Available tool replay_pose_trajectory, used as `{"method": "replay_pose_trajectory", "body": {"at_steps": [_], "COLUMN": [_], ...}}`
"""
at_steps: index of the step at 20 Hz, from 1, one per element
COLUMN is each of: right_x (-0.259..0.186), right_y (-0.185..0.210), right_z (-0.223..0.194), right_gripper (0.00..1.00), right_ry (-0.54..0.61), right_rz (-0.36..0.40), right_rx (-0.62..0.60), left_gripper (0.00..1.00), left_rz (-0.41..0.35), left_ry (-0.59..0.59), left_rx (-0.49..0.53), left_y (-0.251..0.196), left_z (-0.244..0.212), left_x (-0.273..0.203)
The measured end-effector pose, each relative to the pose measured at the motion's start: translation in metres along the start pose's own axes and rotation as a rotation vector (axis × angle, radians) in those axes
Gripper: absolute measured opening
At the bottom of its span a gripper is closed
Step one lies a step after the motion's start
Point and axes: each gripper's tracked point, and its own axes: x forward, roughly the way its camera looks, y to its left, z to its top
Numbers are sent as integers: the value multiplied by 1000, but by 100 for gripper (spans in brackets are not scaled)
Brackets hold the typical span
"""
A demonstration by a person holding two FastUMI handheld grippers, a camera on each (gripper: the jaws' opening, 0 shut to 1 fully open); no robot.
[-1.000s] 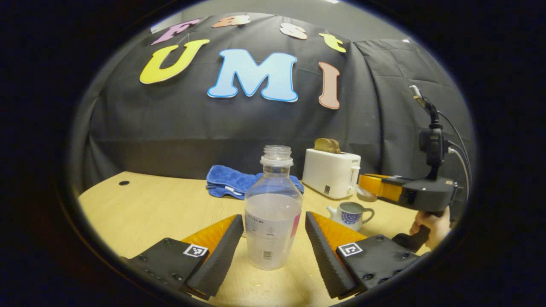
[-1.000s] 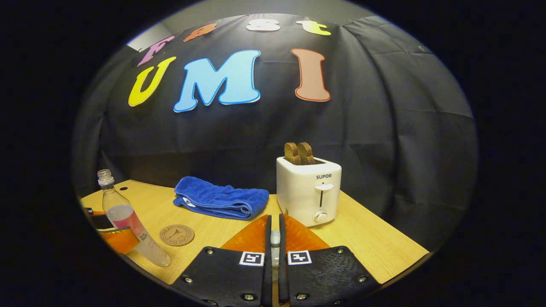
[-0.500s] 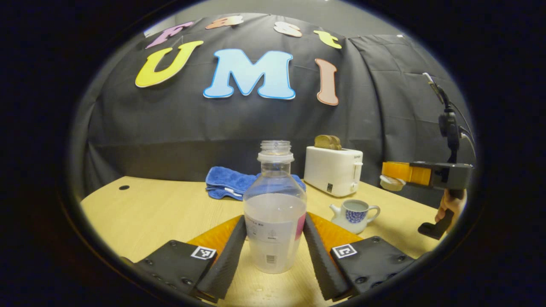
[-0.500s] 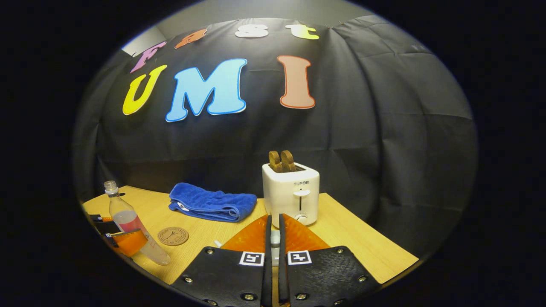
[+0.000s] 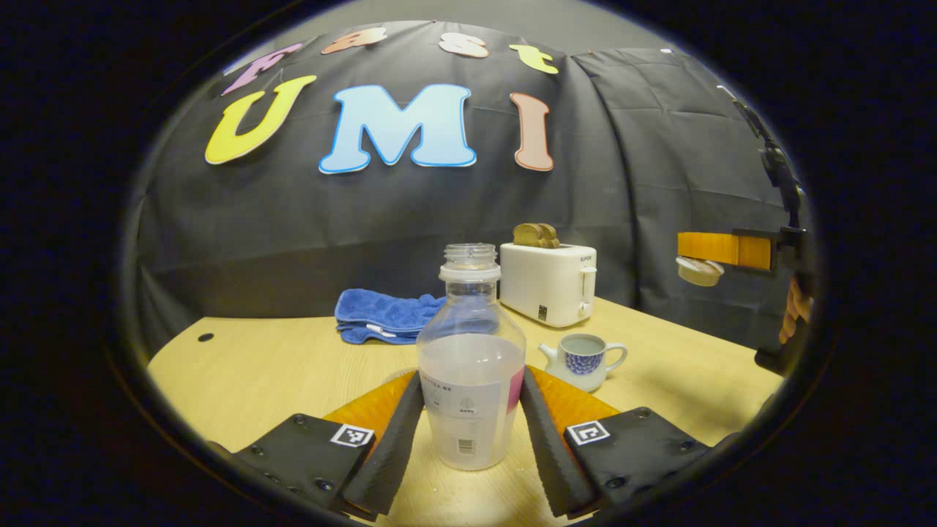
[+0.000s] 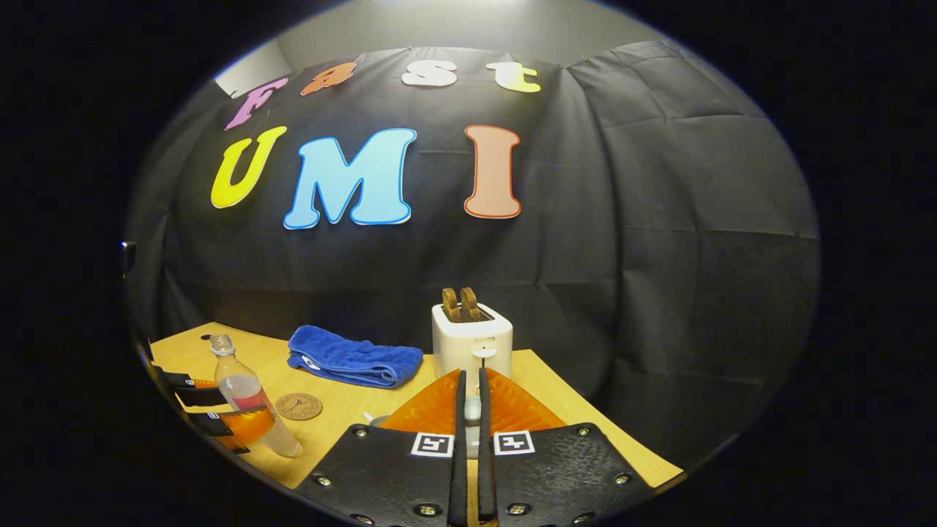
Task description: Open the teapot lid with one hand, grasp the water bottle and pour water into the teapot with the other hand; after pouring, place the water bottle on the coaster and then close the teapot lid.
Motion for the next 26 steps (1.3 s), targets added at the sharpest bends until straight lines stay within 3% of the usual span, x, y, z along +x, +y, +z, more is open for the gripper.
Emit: {"method": "replay_pose_trajectory", "body": {"at_steps": [10,17,26], "right_x": [1,3,1], "right_y": [-14,-30,-38], "right_z": [-30,-51,-52], "right_gripper": [6,6,5], "right_ry": [52,107,97], "right_rz": [10,23,48], "right_rx": [21,17,48], "left_gripper": [83,84,83], "left_rz": [-131,-187,-242], "left_ry": [182,328,458], "left_rx": [428,699,1024], "left_y": [-19,-15,-25], "left_z": [5,-6,-21], "left_x": [38,55,82]}}
